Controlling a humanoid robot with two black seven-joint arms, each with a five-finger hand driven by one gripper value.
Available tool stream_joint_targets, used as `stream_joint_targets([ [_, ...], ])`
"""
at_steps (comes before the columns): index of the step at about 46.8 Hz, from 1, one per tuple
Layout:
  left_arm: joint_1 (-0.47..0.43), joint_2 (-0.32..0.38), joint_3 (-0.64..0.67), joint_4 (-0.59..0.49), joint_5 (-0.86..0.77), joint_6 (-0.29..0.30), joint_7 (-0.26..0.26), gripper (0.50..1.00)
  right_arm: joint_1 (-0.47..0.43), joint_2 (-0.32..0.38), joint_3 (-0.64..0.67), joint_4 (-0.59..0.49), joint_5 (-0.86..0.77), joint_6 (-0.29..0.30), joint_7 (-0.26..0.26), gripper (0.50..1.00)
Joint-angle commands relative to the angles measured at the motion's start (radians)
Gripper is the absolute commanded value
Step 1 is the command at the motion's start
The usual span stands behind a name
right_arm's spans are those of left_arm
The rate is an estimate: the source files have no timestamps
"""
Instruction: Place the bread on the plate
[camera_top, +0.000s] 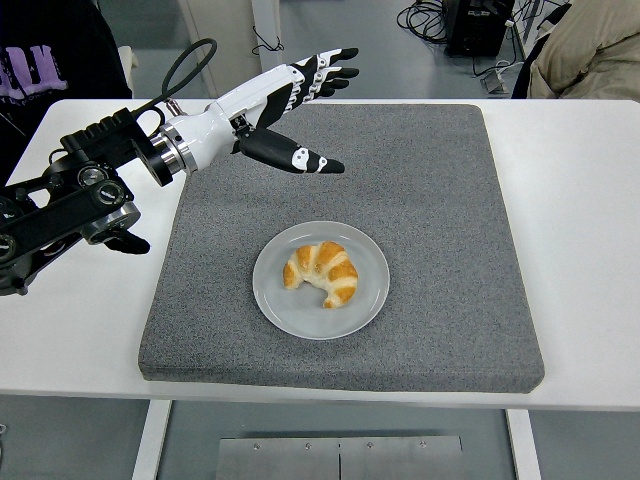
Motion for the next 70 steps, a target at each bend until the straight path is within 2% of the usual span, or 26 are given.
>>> stream_joint_targets([
  [1, 0.002, -0.006, -0.001, 0.006, -0.028, 0.033, -0.003, 0.983, 0.000, 0.000, 0.000, 0.000, 0.000, 0.000, 0.000, 1.000],
  [5, 0.002, -0.021, -0.001, 0.045, -0.078, 0.058, -0.011, 0.983, 0.000, 0.000, 0.000, 0.000, 0.000, 0.000, 0.000, 1.000],
  [15, 0.000, -0.087, -0.009, 0.184, -0.270, 0.066, -0.011, 0.983, 0.000, 0.000, 0.000, 0.000, 0.000, 0.000, 0.000, 1.000],
  [20, 0.002, -0.108, -0.021, 0.236, -0.345, 0.087, -0.014, 0.983, 0.000, 0.000, 0.000, 0.000, 0.000, 0.000, 0.000, 1.000],
  [32, 0.025, -0.185, -0.064, 0.404, -0.454, 0.095, -0.069, 0.983, 0.000, 0.000, 0.000, 0.000, 0.000, -0.001, 0.000, 1.000],
  [39, 0.049, -0.236, -0.131, 0.514, -0.519, 0.087, -0.090, 0.983, 0.000, 0.000, 0.000, 0.000, 0.000, 0.000, 0.000, 1.000],
  [52, 0.078, -0.328, -0.220, 0.673, -0.542, 0.086, -0.121, 0.983, 0.000, 0.000, 0.000, 0.000, 0.000, 0.000, 0.000, 1.000],
  [56, 0.083, -0.343, -0.242, 0.720, -0.560, 0.072, -0.121, 0.983, 0.000, 0.000, 0.000, 0.000, 0.000, 0.000, 0.000, 1.000],
  [62, 0.083, -0.369, -0.254, 0.787, -0.596, 0.009, -0.121, 0.983, 0.000, 0.000, 0.000, 0.000, 0.000, 0.000, 0.000, 1.000],
  [70, 0.078, -0.394, -0.262, 0.862, -0.645, -0.028, -0.121, 0.983, 0.000, 0.000, 0.000, 0.002, 0.000, 0.002, 0.000, 1.000],
])
